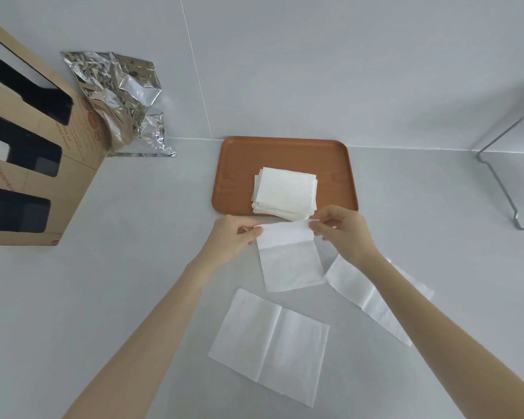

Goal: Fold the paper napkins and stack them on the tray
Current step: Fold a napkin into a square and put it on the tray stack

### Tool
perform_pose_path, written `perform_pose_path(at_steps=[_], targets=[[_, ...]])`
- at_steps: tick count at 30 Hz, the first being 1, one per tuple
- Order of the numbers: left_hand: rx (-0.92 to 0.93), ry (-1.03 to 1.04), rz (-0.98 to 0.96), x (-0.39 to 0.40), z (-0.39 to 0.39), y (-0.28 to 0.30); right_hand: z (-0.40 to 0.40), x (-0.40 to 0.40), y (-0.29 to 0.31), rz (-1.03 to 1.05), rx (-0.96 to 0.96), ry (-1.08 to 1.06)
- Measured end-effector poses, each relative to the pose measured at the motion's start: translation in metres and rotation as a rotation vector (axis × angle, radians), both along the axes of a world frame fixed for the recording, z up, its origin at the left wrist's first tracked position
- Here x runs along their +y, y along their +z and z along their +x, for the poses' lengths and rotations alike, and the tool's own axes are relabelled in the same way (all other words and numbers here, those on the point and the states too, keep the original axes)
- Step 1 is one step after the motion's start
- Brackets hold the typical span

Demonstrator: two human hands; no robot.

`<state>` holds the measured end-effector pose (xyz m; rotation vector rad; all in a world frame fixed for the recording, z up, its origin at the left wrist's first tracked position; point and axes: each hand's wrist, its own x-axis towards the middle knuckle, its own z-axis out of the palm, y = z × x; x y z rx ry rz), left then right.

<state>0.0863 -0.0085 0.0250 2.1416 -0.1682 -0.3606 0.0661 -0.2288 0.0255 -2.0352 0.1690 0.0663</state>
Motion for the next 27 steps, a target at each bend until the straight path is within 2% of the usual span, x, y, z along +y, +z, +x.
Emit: perform_pose_path(at_steps=[6, 10, 15, 20, 24, 27], targets=[[-0.135, -0.092, 0.064, 0.009, -0.024, -0.016, -0.038, 0.0, -0.012, -0.09, -0.123, 0.064], [-0.247, -0.192, 0.251, 0.012, -0.047, -0.036, -0.058, -0.004, -0.037, -0.335, -0.18, 0.167], [-0.24, -0.222, 0.271, 0.009, -0.061, -0.042, -0.071, -0.012, -0.056, -0.605, -0.286, 0.292], [-0.216, -0.06, 0.136, 0.002, -0.05, -0.03, -0.055, -0.012, -0.046, -0.538, -0.3, 0.177], [-0.213, 0.092, 0.226, -0.009, -0.035, -0.035, -0.028, 0.001, -0.036, -0.537, -0.286, 0.144], [-0.178, 0.131, 0.283, -0.017, -0.029, -0.04, -0.012, 0.01, -0.039, -0.596, -0.212, 0.17]])
